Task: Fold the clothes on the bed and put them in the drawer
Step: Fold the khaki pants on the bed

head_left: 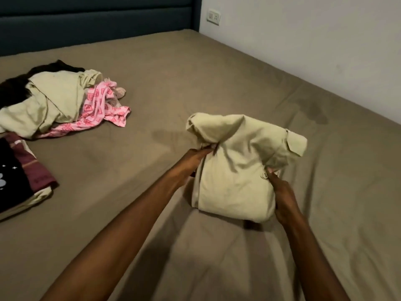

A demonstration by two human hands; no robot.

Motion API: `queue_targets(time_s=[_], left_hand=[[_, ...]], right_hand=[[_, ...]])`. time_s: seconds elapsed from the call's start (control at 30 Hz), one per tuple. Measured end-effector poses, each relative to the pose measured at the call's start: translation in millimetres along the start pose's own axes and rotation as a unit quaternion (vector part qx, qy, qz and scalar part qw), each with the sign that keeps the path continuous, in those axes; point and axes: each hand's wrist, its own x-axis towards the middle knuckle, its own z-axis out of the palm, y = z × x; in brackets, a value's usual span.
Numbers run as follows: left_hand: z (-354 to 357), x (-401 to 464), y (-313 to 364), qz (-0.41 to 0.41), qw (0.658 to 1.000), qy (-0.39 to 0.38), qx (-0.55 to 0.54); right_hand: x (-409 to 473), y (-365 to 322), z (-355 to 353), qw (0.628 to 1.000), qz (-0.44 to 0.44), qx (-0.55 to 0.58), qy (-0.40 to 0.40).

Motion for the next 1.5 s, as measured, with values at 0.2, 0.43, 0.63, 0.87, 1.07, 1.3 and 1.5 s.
queue_targets(time_s=[0.2, 0.43, 0.63, 0.87, 1.07, 1.3, 1.5], left_hand=[[23, 8, -60, -0.054, 0.998, -0.032, -0.015], [23, -1, -85, 0.011, 1.0, 0.006, 0.013], [2, -54, -91, 0.047, 0.994, 0.045, 0.086], [-26, -194, -148, 0.102, 0.97, 0.211, 0.064], [-24, -192, -153, 0.124, 0.975, 0.161, 0.087], [-21, -185, -159, 0.105, 0.979, 0.177, 0.011], [-15, -188, -156, 0.15, 0.958, 0.243, 0.013]], right_hand=[[27, 58, -13, 0.997, 0.067, 0.02, 0.018], [20, 66, -1, 0.995, 0.014, -0.023, 0.097], [-60, 108, 15, 0.99, -0.001, -0.05, 0.131], [-117, 126, 7, 0.939, 0.166, 0.289, 0.084], [-116, 132, -15, 0.933, 0.193, 0.304, -0.024], [-123, 130, -15, 0.943, 0.142, 0.285, -0.101], [-122, 124, -5, 0.946, 0.166, 0.262, -0.097]])
